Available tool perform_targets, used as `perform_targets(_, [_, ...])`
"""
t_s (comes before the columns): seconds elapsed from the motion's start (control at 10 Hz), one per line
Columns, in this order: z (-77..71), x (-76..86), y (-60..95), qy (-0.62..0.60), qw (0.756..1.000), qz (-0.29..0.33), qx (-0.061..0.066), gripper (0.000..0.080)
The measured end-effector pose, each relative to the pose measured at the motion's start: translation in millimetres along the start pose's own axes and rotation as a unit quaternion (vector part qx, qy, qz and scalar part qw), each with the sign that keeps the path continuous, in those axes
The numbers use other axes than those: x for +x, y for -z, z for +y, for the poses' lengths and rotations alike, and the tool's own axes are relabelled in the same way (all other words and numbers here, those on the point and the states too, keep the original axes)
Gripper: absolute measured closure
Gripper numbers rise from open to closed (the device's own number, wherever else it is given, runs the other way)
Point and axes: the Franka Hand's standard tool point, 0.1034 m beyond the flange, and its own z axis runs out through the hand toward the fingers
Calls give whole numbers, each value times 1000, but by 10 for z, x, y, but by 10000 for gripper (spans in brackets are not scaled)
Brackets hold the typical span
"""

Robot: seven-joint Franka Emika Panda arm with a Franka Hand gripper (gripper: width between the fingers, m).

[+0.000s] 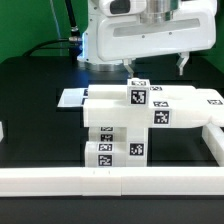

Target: Assemble chair

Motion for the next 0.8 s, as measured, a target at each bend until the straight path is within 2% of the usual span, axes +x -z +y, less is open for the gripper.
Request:
perform_targets(0.2, [14,-4,-12,-1,1000,0,-1,151])
perform_targets(0.3, [-11,16,-42,31,999,10,-17,151])
perform_targets(0.5, [-48,4,-159,73,997,26,-29,151])
perform_targets(0.8, [-41,-10,-179,72,997,28,-31,151])
